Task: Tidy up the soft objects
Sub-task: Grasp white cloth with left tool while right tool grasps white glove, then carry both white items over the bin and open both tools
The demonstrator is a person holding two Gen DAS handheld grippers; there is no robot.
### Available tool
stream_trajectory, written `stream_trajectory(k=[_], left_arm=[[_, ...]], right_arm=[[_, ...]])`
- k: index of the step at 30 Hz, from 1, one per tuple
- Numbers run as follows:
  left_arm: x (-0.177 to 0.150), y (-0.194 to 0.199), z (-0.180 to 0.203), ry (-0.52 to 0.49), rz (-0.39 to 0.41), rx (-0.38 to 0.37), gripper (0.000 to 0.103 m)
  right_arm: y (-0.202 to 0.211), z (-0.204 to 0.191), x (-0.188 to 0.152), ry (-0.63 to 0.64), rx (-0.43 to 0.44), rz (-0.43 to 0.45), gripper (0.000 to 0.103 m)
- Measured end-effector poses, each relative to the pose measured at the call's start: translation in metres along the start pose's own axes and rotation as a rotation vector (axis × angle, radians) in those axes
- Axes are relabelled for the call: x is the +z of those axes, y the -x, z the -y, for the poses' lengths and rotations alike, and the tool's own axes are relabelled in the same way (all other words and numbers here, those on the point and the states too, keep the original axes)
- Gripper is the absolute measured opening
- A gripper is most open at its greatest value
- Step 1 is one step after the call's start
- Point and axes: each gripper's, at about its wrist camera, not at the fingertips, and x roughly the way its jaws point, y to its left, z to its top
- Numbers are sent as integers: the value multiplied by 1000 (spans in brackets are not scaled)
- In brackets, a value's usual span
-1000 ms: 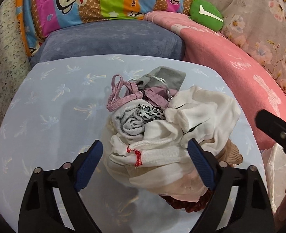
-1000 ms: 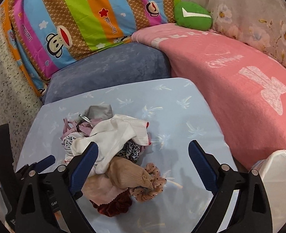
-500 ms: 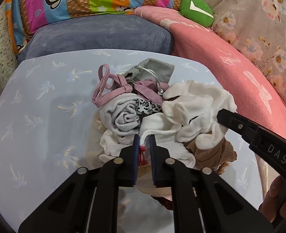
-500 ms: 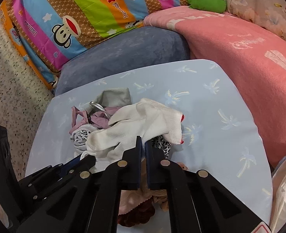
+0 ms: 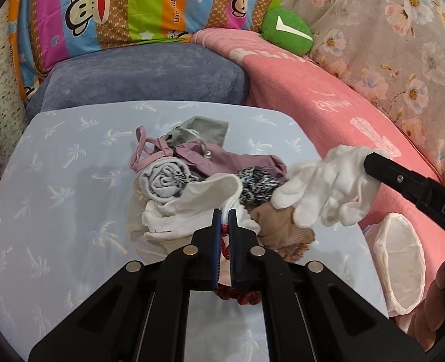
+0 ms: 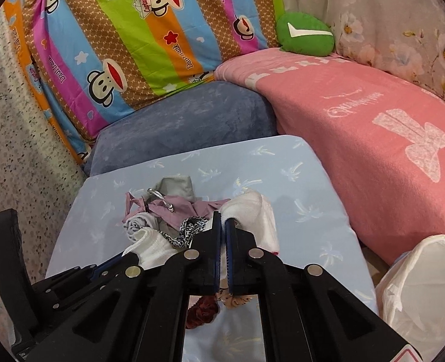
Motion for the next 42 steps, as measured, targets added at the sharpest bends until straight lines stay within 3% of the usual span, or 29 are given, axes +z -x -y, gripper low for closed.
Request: stream_trajectory(k=[18, 30, 42], left_arm=[[-3, 47, 111, -166, 87, -134, 4], [-23, 47, 202, -297, 69, -236, 4], [-44, 32, 267, -385, 15, -295, 4]], right_arm=[[107, 79, -19, -85, -80, 118, 3], [163, 162, -43, -178, -176, 155, 3], [183, 223, -73, -269, -248, 142, 3]])
